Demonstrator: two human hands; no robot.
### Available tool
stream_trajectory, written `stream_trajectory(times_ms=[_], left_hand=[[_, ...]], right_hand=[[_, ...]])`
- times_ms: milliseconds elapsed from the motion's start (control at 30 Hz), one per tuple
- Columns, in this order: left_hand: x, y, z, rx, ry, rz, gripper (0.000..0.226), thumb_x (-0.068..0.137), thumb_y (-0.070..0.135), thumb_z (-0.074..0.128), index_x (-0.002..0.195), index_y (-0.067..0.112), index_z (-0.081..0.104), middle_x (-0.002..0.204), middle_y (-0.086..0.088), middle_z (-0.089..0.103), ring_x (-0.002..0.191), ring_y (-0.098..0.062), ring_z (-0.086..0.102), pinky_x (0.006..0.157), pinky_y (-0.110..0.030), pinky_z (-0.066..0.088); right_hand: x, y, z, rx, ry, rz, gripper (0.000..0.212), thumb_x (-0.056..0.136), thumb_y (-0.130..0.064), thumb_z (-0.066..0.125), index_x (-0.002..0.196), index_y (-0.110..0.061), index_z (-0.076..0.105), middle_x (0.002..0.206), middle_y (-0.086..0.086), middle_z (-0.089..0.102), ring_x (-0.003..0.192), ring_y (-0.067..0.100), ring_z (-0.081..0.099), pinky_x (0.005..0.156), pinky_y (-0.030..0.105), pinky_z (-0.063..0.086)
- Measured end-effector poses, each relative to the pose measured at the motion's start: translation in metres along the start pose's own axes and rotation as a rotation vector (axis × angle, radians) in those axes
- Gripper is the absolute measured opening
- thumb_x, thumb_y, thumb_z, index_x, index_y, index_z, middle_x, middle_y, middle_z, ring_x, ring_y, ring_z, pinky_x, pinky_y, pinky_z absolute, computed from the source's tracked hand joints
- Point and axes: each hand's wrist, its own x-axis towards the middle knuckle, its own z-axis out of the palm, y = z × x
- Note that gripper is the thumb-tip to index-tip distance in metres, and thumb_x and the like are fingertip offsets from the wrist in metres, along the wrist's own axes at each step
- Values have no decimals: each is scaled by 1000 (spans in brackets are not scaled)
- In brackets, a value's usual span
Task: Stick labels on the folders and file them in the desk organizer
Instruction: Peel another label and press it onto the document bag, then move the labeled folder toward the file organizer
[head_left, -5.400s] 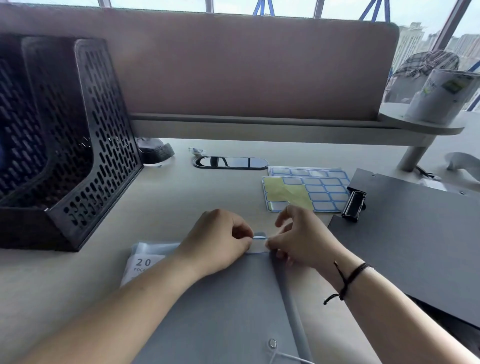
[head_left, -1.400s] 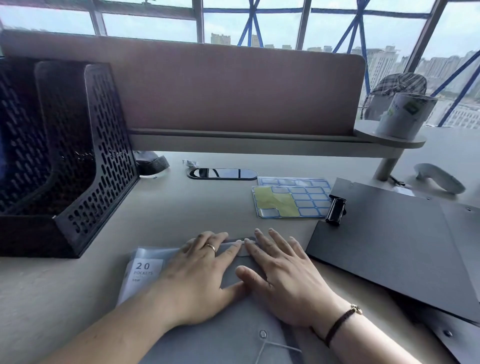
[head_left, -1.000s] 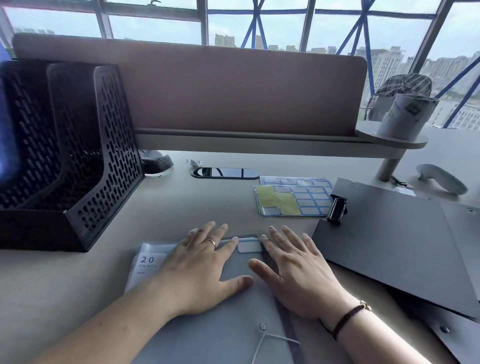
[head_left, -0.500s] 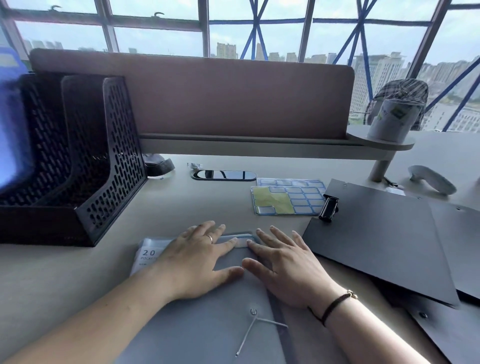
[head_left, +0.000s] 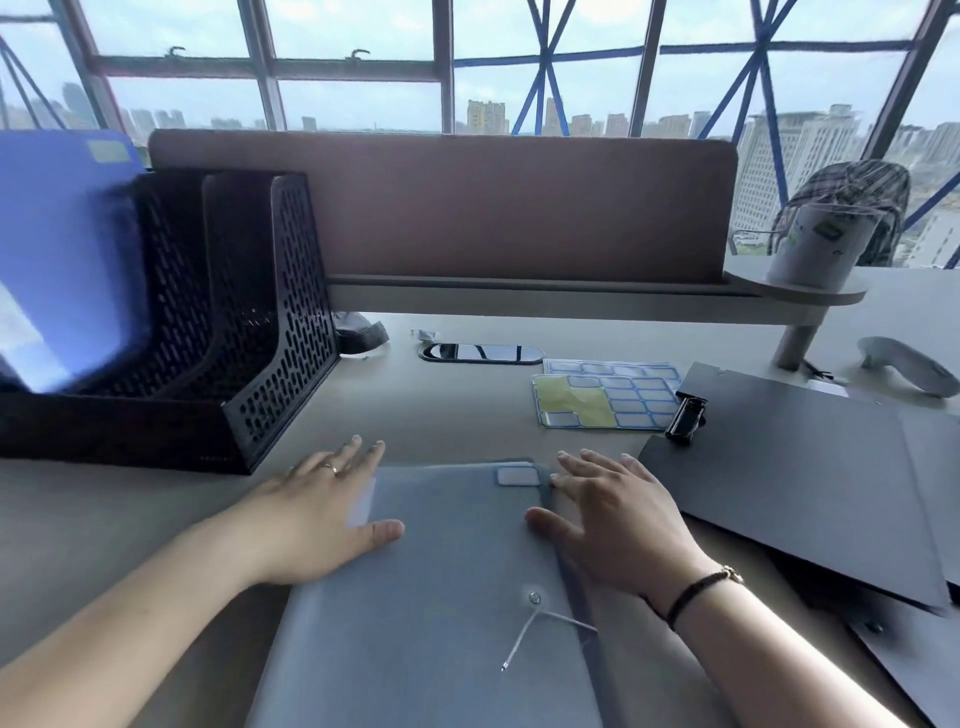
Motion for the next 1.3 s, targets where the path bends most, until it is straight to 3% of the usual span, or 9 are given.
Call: stream_trajectory(times_ms=[133, 300, 533, 633, 733, 800, 900, 1100, 1300], left_hand=[[-22, -18, 13, -181, 24, -44, 102, 80, 83, 32, 155, 33, -15, 165, 13, -9, 152, -8, -2, 123, -34, 10], [-47, -9, 23, -365, 224, -65, 100, 79, 72, 58, 157, 38, 7, 157, 12, 35, 142, -11, 32, 110, -27, 33], [-56, 3, 30, -1113, 306, -151, 90, 72, 26, 88, 147, 23, 39, 138, -5, 53, 116, -14, 56, 100, -29, 43], [-62, 1, 23, -1477, 217, -217, 65, 81, 8, 79, 138, 11, 48, 120, -10, 58, 111, -20, 57, 101, -30, 39], [-64, -8, 17, -1745, 157, -198, 13, 84, -5, 68, 95, 0, 63, 103, -22, 65, 85, -26, 64, 84, -33, 52], [-68, -8, 18, -1737, 133, -243, 18, 83, -7, 65, 100, -11, 67, 103, -27, 68, 79, -30, 66, 78, -36, 56], [-81, 2, 24, -1557, 71, -213, 23, 83, -9, 66, 105, -6, 69, 99, -22, 74, 89, -36, 71, 91, -48, 55], [-97, -8, 18, -1438, 126, -194, 35, 82, -3, 72, 114, 10, 64, 104, -13, 75, 99, -30, 72, 94, -48, 55], [-122, -46, -6, -1502, 325, -159, 41, 86, -6, 67, 117, 20, 63, 103, -12, 75, 96, -31, 73, 91, -52, 55]], right_hand=[[-4, -9, -3, -42, 124, -40, 64, 89, -72, 41, 142, -35, 46, 150, -11, 45, 136, 13, 43, 109, 33, 32], [-6, -22, 0, 10, 42, -69, 97, 73, -90, 40, 154, -43, 14, 160, -5, 28, 137, 20, 44, 105, 37, 37], [-41, -65, -12, -48, 11, -154, 54, 89, -69, 46, 131, -37, 54, 125, -7, 57, 121, 19, 53, 90, 31, 40], [-62, -93, -1, 12, -60, -210, 60, 88, -74, 34, 128, -33, 53, 133, -7, 53, 126, 22, 48, 96, 34, 40], [-71, -111, 15, -24, -131, -211, 83, 83, -85, 10, 149, -37, 27, 161, 3, 24, 146, 31, 22, 116, 48, 20], [-69, -113, 17, 5, -165, -186, 89, 80, -87, 5, 155, -40, 10, 167, 1, 7, 152, 30, 6, 121, 51, 7], [-64, -111, 14, 49, -189, -181, 86, 81, -87, 16, 155, -45, 4, 167, -8, 1, 153, 23, -1, 122, 46, 1], [-56, -114, 6, 164, -193, -214, 82, 79, -87, 32, 151, -56, 6, 164, -22, 1, 152, 10, -1, 123, 37, 2], [-42, -129, -13, 226, -11, -286, 71, 88, -70, 48, 147, -58, 12, 161, -25, -1, 147, 5, 1, 118, 31, 10]])
